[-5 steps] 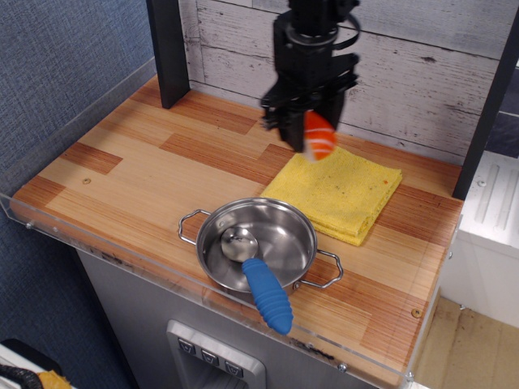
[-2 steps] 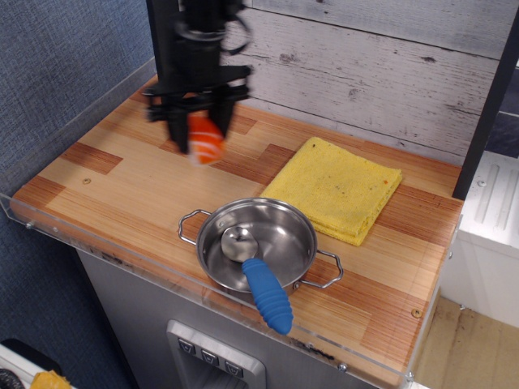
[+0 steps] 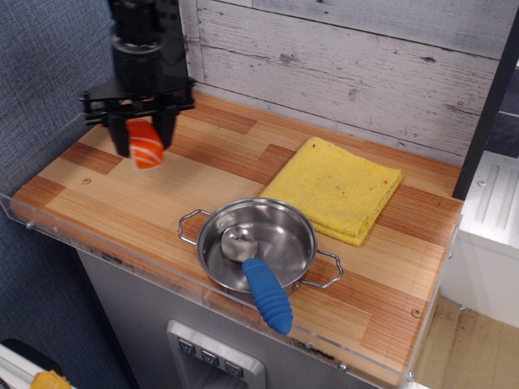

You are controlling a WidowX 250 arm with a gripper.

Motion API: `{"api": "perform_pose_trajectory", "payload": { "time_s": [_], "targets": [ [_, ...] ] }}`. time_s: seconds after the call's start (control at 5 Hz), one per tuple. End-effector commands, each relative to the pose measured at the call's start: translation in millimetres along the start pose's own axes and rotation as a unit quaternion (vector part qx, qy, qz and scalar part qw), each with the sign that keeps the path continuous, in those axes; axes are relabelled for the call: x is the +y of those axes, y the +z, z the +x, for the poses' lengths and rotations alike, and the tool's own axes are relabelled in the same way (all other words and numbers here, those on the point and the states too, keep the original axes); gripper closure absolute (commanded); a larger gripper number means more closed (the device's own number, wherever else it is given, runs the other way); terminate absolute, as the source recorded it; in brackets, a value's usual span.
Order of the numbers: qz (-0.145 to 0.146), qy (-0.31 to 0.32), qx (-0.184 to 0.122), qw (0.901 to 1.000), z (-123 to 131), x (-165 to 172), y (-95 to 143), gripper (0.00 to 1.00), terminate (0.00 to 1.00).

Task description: Move the fish to the board's left side near the wall

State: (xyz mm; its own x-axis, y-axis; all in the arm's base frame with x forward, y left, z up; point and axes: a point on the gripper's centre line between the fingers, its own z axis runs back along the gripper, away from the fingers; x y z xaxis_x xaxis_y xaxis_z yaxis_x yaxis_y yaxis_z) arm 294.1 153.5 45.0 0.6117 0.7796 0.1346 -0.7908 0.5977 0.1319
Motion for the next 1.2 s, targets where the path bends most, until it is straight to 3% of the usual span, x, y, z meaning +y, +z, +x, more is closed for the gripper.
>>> {"api": "perform_pose_trajectory", "payload": {
  "time_s": [0.0,0.6,0.8,1.0],
  "targets": [
    [-0.021,-0.059,-0.024,0.9977,23,19,-4,1.00,0.00],
    [-0.029,-0.085,-0.024,0.9957,24,28,-18,1.00,0.00],
    [-0.023,-0.088,-0.014,0.9958,25,28,-18,0.00,0.00],
    [-0.023,-0.101,0.000,0.9946,27,28,-16,0.00,0.00]
  ]
}}
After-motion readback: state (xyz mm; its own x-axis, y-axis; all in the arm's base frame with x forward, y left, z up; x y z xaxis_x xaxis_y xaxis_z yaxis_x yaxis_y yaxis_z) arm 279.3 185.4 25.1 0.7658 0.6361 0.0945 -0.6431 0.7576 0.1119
